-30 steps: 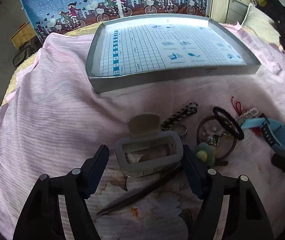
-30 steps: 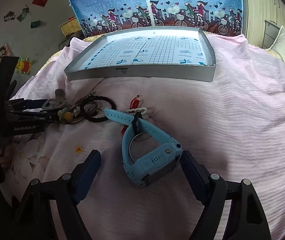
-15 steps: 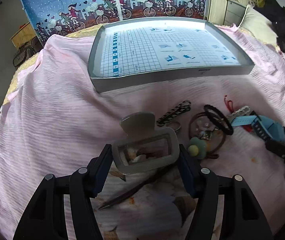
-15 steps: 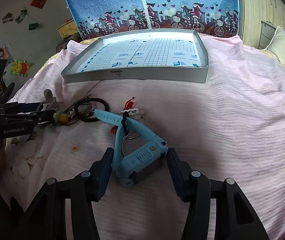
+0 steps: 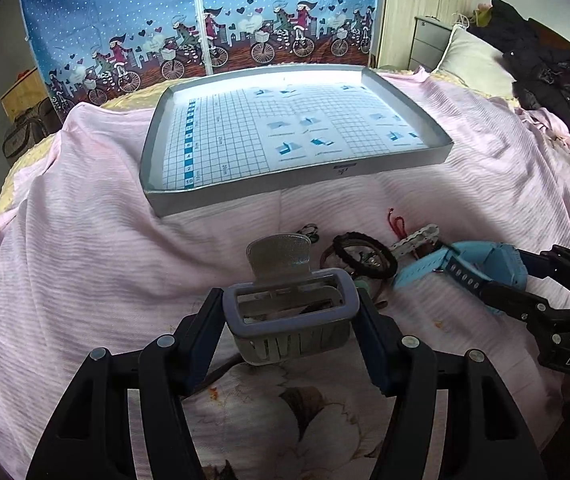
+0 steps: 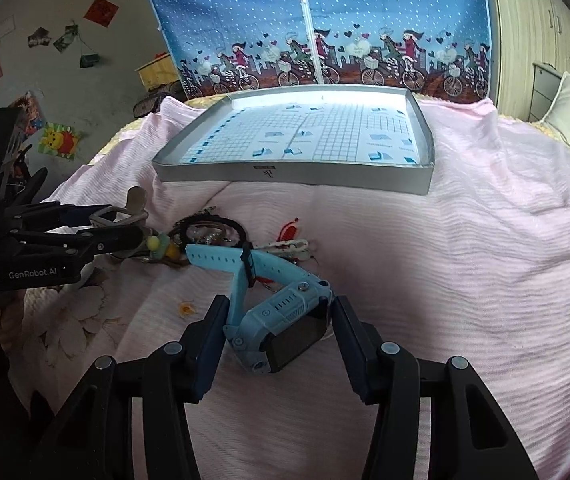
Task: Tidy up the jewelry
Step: 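Close right tool on the smartwatch while left tool grasps the beige claw clip, then carry the smartwatch into the tray with right tool while left tool drops the claw clip there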
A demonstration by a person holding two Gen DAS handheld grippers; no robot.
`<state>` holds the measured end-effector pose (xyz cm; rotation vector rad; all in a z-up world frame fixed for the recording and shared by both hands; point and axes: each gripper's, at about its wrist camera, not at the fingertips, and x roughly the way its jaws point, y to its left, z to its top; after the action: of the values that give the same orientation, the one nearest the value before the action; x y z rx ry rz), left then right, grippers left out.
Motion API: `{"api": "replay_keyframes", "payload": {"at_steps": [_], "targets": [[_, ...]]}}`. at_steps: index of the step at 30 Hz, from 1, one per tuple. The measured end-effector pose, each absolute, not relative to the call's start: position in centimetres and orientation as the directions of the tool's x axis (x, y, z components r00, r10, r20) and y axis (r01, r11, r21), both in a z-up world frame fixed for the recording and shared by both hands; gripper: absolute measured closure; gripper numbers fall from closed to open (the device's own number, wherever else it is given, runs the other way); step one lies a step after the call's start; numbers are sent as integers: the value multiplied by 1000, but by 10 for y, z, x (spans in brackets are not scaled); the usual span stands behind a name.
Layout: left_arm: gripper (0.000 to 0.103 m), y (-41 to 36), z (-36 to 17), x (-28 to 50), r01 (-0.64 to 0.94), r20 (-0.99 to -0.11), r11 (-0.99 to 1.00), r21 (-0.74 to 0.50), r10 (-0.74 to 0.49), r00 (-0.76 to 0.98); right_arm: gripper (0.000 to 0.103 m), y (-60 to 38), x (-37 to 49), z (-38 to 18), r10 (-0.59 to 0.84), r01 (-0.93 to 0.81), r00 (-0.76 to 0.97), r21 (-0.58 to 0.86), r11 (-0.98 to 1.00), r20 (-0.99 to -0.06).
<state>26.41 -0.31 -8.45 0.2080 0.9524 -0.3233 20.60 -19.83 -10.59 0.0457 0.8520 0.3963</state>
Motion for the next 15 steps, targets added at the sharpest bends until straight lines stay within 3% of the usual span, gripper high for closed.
{"api": "replay_keyframes", "payload": {"at_steps": [15], "targets": [[46,-1,-72,259,356,-773,935,-7,-231,591,54,-208,205,-99,400,-307,606,262,915,-687]]}}
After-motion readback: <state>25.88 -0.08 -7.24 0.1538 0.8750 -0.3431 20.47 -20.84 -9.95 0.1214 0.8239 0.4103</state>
